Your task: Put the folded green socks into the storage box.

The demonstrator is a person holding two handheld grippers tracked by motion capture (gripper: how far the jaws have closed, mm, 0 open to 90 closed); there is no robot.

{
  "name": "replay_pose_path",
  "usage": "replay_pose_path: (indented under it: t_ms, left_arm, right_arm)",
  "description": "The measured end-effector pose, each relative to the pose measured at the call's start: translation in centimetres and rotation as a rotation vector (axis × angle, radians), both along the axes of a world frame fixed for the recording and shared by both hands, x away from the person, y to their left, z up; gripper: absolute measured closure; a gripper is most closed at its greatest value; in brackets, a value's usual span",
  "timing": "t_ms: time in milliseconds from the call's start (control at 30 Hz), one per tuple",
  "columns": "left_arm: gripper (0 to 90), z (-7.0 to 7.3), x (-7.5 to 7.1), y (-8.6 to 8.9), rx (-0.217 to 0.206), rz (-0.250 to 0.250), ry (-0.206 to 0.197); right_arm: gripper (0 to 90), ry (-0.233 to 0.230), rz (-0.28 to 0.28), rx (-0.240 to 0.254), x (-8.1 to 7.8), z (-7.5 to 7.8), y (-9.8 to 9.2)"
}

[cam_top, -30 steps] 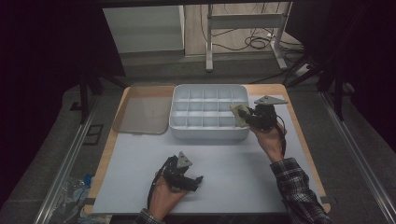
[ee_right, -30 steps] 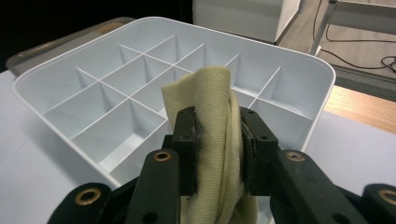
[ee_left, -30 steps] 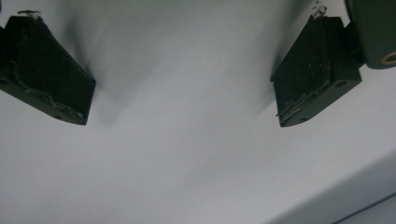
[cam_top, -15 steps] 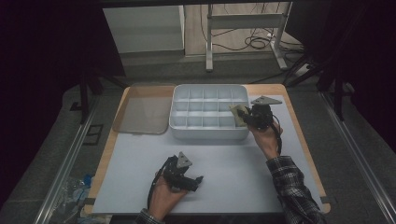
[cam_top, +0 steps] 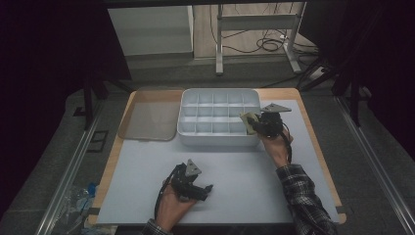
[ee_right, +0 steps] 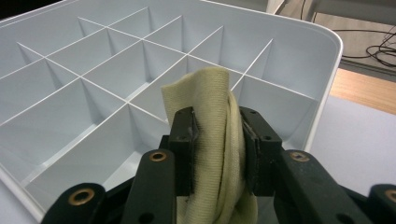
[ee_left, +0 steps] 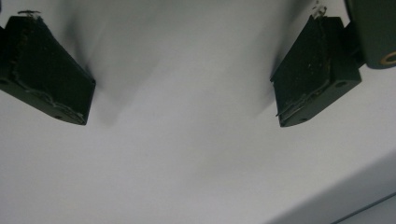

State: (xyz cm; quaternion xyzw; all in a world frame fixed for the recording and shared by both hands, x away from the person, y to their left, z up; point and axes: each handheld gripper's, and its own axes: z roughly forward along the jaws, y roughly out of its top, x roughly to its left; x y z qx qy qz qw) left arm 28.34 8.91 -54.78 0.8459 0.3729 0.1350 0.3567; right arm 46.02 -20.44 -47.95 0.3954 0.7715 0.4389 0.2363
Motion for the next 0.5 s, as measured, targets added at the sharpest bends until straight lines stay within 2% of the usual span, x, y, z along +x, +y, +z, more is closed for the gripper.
replay_pose_path:
  t_ms: [500]
  left_arm:
    - [5.4, 0.00, 0.00, 0.00, 0.000, 0.000, -0.001]
  right_arm:
    - [58.0, 0.007, 0.013, 0.030, -0.71, -0.26, -0.74]
